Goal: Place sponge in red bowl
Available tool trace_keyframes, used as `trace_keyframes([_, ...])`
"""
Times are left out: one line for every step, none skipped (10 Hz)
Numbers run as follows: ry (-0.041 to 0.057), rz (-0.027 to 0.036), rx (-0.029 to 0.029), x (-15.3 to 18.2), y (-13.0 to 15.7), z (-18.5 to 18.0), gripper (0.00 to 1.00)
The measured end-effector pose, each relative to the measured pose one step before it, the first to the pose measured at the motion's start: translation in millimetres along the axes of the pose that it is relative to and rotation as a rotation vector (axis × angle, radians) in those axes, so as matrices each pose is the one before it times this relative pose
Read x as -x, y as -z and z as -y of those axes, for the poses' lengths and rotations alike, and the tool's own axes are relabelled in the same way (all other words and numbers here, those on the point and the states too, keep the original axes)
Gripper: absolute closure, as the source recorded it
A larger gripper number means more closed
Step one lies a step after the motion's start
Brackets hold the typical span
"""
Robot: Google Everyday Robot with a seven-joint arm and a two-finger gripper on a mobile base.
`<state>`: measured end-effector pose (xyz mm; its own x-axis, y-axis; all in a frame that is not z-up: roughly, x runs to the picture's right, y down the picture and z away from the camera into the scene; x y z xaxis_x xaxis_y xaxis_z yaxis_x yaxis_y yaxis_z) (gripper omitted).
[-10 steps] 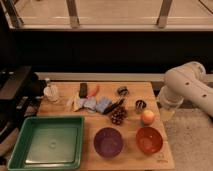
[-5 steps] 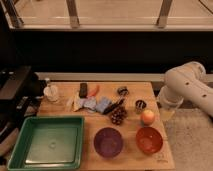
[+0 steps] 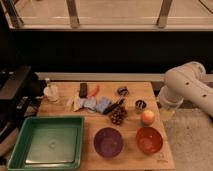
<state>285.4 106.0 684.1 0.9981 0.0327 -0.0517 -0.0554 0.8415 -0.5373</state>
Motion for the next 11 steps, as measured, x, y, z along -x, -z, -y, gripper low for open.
trace_keyframes([0.00000, 0.00001, 0.00004, 0.00, 0.01, -0.02, 0.35])
trace_keyframes([0.00391, -0.00300, -0.00103, -0.22, 0.25, 0.21, 0.35])
trace_keyframes([0.01600, -0.01235, -0.00777, -1.30, 1.91, 1.70, 0.35])
trace_keyframes([0.03885, -0.01493, -0.01152, 1.78, 4.17, 7.48, 0.35])
trace_keyframes([0.03349, -0.01031, -0.01132, 3.54, 2.07, 8.79, 0.35])
trace_keyframes([0.07245, -0.01457, -0.01625, 11.33, 0.72, 15.32, 0.35])
trace_keyframes([0.05954, -0.00314, -0.00698, 13.76, 0.12, 8.68, 0.35])
trace_keyframes([0.05786, 0.00197, -0.00628, 14.86, 0.46, 8.15, 0.35])
trace_keyframes([0.06617, 0.00981, -0.00775, 17.40, 0.64, 10.14, 0.35])
trace_keyframes([0.08953, 0.01829, -0.00958, 22.54, -0.46, 13.62, 0.35])
trace_keyframes([0.05419, 0.01905, -0.00667, 15.86, 0.45, 9.85, 0.35])
